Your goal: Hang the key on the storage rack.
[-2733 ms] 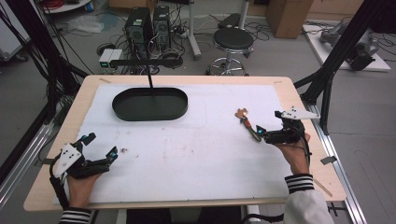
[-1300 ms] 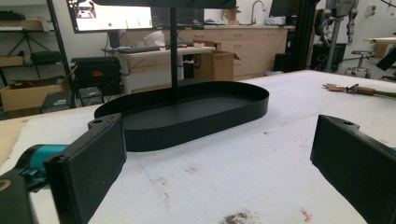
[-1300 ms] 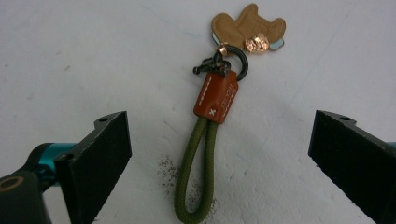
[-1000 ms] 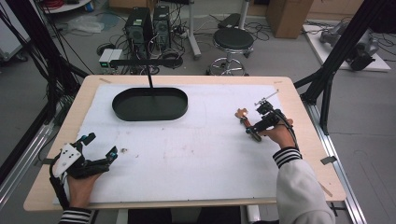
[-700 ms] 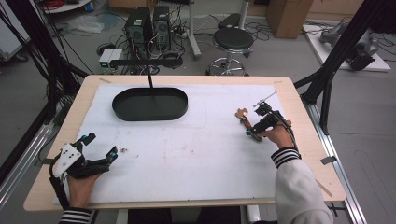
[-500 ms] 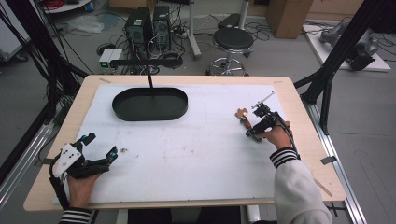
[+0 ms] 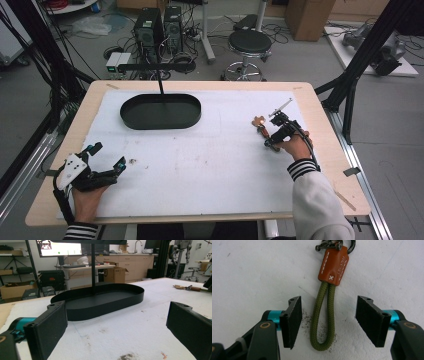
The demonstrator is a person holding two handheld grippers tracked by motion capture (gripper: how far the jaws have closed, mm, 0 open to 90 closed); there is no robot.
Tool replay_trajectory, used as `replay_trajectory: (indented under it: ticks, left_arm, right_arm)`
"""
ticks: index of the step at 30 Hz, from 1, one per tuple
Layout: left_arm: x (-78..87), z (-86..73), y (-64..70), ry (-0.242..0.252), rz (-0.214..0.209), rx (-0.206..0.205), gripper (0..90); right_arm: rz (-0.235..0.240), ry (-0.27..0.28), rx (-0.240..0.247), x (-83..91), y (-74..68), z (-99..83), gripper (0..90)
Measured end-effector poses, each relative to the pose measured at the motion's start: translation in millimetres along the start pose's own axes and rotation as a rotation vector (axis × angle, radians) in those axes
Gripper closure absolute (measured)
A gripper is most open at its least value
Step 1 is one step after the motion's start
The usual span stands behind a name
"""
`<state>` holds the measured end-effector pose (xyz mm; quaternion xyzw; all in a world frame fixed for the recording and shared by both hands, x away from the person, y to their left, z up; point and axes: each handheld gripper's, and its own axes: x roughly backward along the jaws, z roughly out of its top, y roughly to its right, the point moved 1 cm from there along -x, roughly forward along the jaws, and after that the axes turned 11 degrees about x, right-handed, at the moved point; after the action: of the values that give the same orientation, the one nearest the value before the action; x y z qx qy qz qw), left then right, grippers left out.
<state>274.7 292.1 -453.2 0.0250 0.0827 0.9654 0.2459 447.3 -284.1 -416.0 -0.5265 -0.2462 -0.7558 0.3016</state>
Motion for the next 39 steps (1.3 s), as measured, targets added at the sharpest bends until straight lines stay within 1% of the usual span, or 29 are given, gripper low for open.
replay_trajectory:
  ticks: [3, 8, 12, 15, 16, 17, 18, 21, 24, 28, 29, 33, 34, 35, 36, 39]
  left_arm:
    - [0.1, 0.0, 0.0, -0.001, 0.000, 0.000, 4.0]
    - [0.0, 0.0, 0.0, 0.000, 0.000, 0.000, 4.0]
    - [0.0, 0.0, 0.0, -0.001, 0.000, 0.001, 4.0]
    - [0.0, 0.1, 0.0, 0.000, 0.000, 0.003, 4.0]
    - [0.0, 0.0, 0.0, -0.001, 0.000, 0.001, 4.0]
    - [0.1, 0.0, 0.0, -0.001, 0.000, 0.000, 4.0]
    - [0.0, 0.0, 0.0, 0.000, 0.001, 0.000, 4.0]
    - [0.1, 0.0, 0.0, -0.001, 0.000, 0.000, 4.0]
    - [0.1, 0.0, 0.0, -0.001, 0.000, 0.000, 4.0]
    - [0.0, 0.0, -0.1, 0.000, -0.001, 0.001, 4.0]
    - [0.0, 0.0, 0.0, 0.001, -0.001, 0.003, 4.0]
    - [0.0, 0.0, 0.0, 0.001, 0.001, 0.002, 4.0]
    - [0.0, 0.0, 0.0, 0.001, 0.001, 0.002, 4.0]
    - [0.0, 0.0, 0.0, 0.002, 0.001, 0.002, 4.0]
    - [0.0, 0.0, 0.0, 0.002, 0.001, 0.002, 4.0]
    - [0.0, 0.0, 0.0, 0.002, 0.001, 0.002, 4.0]
  right_arm:
    - [0.005, -0.006, -0.004, -0.7, -0.2, 0.5, 41.3]
    - [0.020, -0.019, -0.001, -1.5, -0.9, 1.5, 50.3]
    - [0.027, -0.018, 0.000, -1.6, -0.8, 1.8, 56.5]
    - [0.030, -0.016, 0.001, -1.4, -0.6, 1.6, 58.6]
    - [0.037, -0.015, 0.001, -1.1, 0.0, 1.2, 61.8]
    - [0.039, -0.020, 0.001, -0.9, 0.2, 1.0, 62.9]
    - [0.039, -0.022, 0.007, -1.1, 0.4, 1.0, 63.9]
    - [0.043, -0.025, -0.002, -2.0, -0.3, 1.2, 65.4]
    - [0.043, -0.032, 0.004, -2.3, 0.2, 1.5, 67.3]
    - [0.039, -0.029, 0.000, -3.1, 1.0, 1.3, 73.6]
    - [0.036, -0.034, -0.010, -2.8, 0.8, 1.2, 76.0]
    - [0.033, -0.036, -0.035, -2.4, 1.3, 0.6, 78.3]
    - [0.033, -0.036, -0.035, -2.4, 1.3, 0.6, 78.3]
    - [0.026, -0.044, -0.020, -1.9, 0.7, 0.9, 78.7]
    - [0.023, -0.040, -0.014, -2.2, 0.6, 0.9, 78.7]
    - [0.024, -0.038, -0.012, -2.2, 0.8, 0.7, 78.8]
